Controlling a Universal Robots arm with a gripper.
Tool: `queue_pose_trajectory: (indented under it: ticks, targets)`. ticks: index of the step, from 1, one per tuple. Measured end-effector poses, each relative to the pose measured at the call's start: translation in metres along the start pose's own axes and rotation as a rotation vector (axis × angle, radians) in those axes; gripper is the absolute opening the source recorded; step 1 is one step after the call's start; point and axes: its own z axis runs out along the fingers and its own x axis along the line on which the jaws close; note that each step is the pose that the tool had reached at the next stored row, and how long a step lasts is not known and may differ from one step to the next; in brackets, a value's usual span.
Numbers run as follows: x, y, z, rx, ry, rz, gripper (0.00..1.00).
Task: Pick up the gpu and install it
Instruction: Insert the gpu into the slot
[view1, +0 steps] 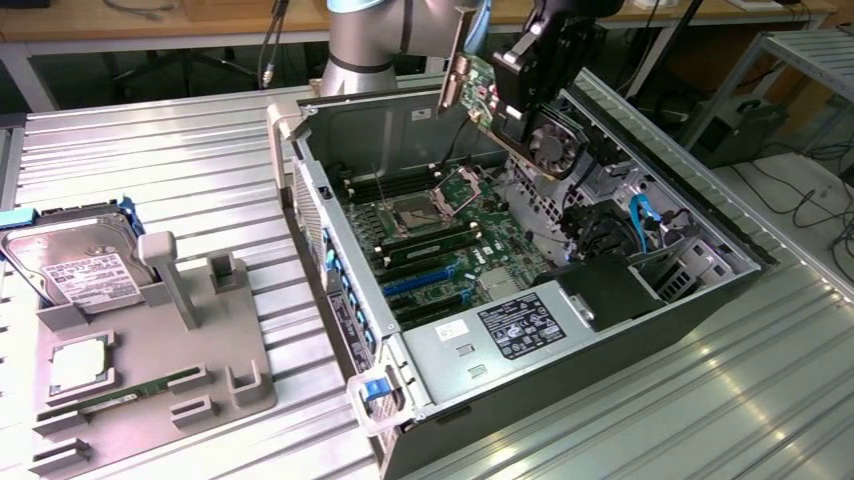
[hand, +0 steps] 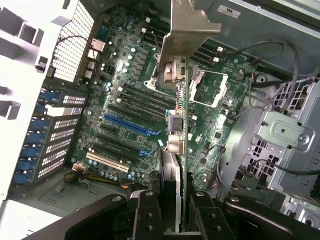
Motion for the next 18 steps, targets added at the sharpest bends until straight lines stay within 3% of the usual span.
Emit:
queue_pose_trajectory:
  ticks: [18]
  targets:
    - [0.0000,0.0000,0.0000,-0.0019,-0.0001,-0.155,0.27]
